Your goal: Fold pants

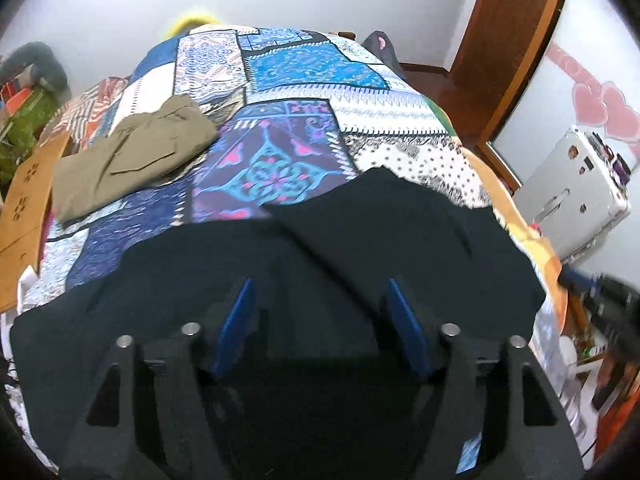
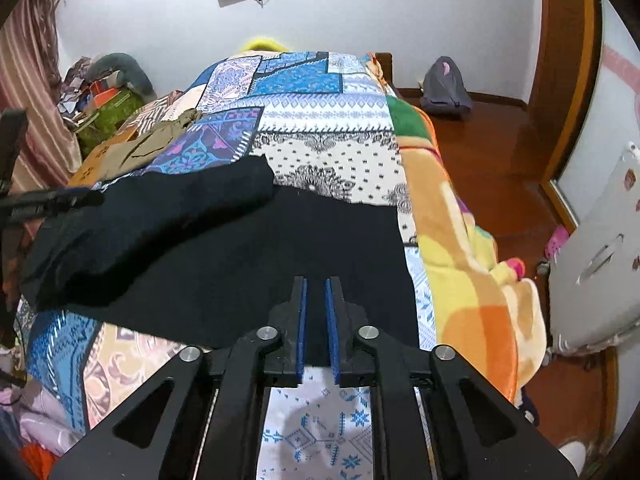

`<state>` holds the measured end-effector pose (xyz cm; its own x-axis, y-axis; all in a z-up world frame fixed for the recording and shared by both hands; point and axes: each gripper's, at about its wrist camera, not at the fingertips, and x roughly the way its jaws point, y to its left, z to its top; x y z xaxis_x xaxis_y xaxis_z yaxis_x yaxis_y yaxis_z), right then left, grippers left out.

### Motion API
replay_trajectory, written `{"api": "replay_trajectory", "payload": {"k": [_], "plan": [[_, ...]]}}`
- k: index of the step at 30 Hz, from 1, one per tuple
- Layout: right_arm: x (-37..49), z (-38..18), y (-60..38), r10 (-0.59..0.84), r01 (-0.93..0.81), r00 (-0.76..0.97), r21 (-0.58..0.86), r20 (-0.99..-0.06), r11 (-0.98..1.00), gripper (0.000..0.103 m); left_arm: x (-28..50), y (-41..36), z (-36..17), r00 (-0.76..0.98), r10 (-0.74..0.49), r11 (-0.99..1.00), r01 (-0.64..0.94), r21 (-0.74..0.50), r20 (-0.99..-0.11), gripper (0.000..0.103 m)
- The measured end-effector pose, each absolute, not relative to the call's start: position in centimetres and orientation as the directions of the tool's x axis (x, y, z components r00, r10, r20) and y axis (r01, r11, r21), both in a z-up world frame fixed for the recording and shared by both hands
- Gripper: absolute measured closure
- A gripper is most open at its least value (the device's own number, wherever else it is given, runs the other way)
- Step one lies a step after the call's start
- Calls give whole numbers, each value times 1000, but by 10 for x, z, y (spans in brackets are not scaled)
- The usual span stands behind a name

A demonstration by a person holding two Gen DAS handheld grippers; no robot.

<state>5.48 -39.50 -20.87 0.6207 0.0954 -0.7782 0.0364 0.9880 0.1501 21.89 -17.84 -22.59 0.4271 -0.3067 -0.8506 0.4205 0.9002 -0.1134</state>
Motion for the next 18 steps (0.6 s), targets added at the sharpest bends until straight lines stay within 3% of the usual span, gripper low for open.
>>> {"api": "replay_trajectory", "payload": {"k": [2,6,9,14,18], "plan": [[53,-214,-399,95,41,621,154,-778,987,77,229,-189,-234,384,-324,898,412,-154,-865,34],[54,-225,-406,121,50,616,192,-779,980,75,245,-202,-255,298,-349,899,374,-227,-889,35],[56,-233,-410,136,57,602,212,-787,976,75,249,-206,-263,256,-397,886,356,-296,-881,42],[54,-238,-415,150,65,600,234,-786,970,75,247,-221,-255,307,-351,892,397,-216,-885,88],[45,-233,-422,144,84,617,246,-774,966,75,244,-232,-236,352,-362,880,434,-192,-864,93]]}}
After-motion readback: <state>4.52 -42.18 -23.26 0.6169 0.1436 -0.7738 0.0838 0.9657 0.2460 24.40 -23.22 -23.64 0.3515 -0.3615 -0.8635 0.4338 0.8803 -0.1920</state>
